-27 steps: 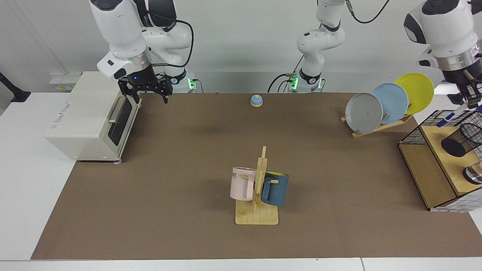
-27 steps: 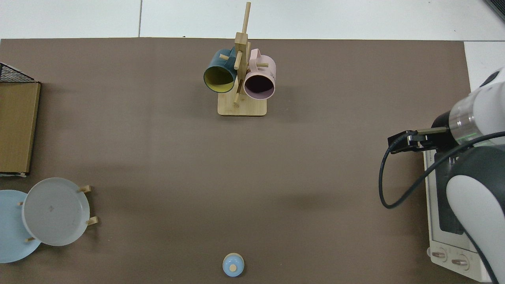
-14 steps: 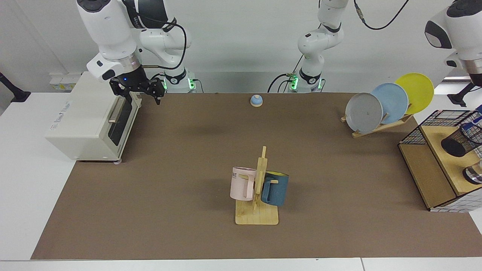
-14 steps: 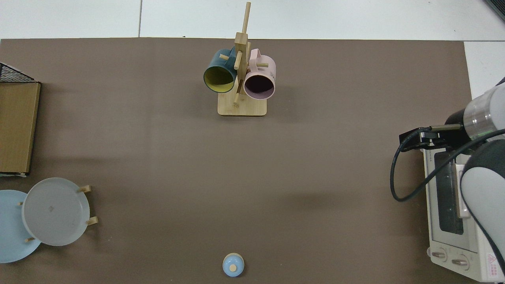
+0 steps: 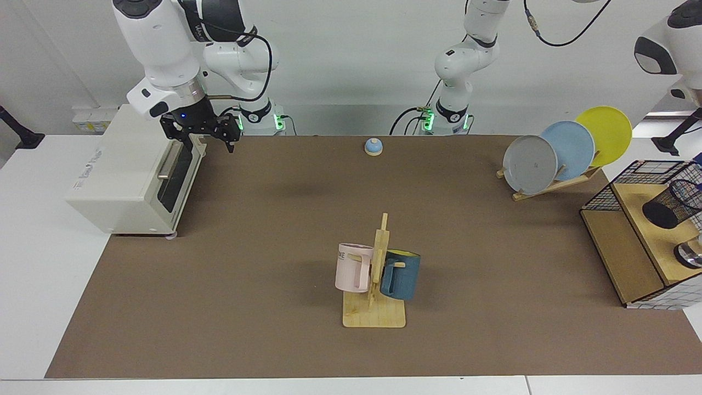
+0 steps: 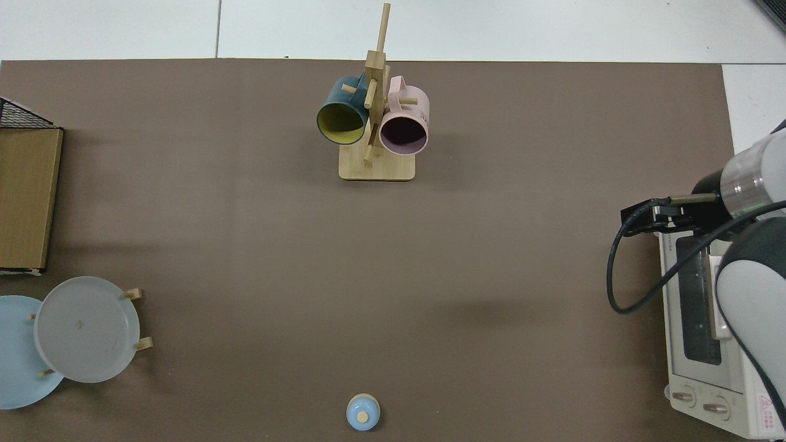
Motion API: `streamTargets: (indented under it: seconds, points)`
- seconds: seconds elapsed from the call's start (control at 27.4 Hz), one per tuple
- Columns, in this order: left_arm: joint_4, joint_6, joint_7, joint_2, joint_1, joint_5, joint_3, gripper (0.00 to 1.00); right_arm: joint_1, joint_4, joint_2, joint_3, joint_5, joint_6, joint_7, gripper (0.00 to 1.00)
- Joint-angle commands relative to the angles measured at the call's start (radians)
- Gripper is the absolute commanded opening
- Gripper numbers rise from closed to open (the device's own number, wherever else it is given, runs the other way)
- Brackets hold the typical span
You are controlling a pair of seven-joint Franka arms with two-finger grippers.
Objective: Put markers into pen holder
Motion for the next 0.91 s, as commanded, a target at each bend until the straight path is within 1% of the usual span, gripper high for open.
streamTargets:
  seconds: [0.0,0.36,0.51,0.55,0.58,0.62,0.66,0.87]
  points:
    - [0.015,0.02,0.023,0.033,0.026,-0.007,-0.013,0.0,-0.018,-0.027,-0.02,0.011,0.016,0.028,0.009,1.0]
    - [-0.055,0.02,0.014,0.037,0.028,-0.009,-0.011,0.0,-0.018,-0.027,-0.02,0.011,0.016,0.028,0.009,1.0]
    - [-0.063,0.02,0.009,0.051,0.026,-0.01,-0.013,0.0,-0.018,-0.027,-0.02,0.011,0.016,0.028,0.009,1.0]
    - [-0.063,0.02,0.009,0.056,0.028,-0.013,-0.013,0.02,-0.016,-0.027,-0.02,0.011,0.016,0.028,0.009,1.0]
    - [-0.061,0.019,0.011,0.056,0.028,-0.019,-0.013,0.32,-0.016,-0.027,-0.02,0.011,0.016,0.028,0.009,1.0]
    - [-0.063,0.017,0.014,0.056,0.026,-0.024,-0.013,0.75,-0.018,-0.027,-0.02,0.011,0.016,0.028,0.009,1.0]
    - [-0.06,0.012,0.009,0.056,0.026,-0.027,-0.013,1.0,-0.018,-0.027,-0.02,0.011,0.016,0.028,0.009,1.0]
    - [-0.034,-0.004,0.008,0.056,0.02,-0.039,-0.015,1.0,-0.016,-0.027,-0.02,0.011,0.016,0.028,0.009,1.0]
